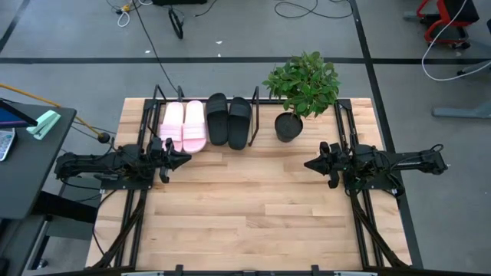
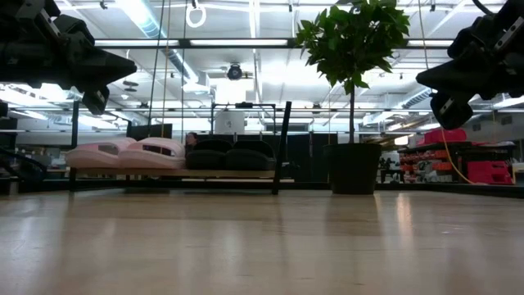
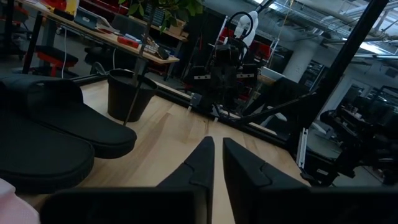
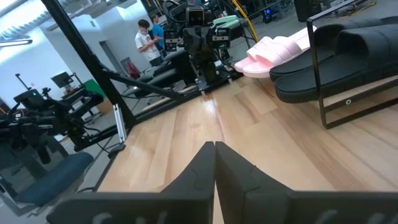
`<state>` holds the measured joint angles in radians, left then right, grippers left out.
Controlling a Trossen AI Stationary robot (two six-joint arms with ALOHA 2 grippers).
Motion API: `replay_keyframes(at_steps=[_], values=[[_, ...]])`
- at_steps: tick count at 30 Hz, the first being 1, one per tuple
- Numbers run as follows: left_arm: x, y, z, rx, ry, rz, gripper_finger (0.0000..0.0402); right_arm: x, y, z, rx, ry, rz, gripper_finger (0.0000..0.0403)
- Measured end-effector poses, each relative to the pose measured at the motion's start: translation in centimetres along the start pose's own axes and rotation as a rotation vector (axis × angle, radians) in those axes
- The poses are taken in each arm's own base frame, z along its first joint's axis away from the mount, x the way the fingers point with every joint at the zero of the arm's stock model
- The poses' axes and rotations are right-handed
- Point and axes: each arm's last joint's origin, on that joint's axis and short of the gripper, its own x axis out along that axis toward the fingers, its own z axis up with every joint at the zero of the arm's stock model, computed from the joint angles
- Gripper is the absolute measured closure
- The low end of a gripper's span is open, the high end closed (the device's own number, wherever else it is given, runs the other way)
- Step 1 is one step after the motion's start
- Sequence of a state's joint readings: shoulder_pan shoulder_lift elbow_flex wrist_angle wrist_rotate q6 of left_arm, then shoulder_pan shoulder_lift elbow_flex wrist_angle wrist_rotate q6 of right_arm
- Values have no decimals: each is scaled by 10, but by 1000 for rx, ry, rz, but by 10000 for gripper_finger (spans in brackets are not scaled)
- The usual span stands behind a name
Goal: Pick and place slides into the shelf
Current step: Return to Home Position
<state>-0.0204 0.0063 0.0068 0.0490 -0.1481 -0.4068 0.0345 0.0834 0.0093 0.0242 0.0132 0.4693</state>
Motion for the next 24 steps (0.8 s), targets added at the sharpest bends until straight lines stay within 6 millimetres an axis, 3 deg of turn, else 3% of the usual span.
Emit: replay_keyframes(at_steps=[24], values=[[0,0,0,0,0,0,372,0,0,0,-1,1,-1,385]])
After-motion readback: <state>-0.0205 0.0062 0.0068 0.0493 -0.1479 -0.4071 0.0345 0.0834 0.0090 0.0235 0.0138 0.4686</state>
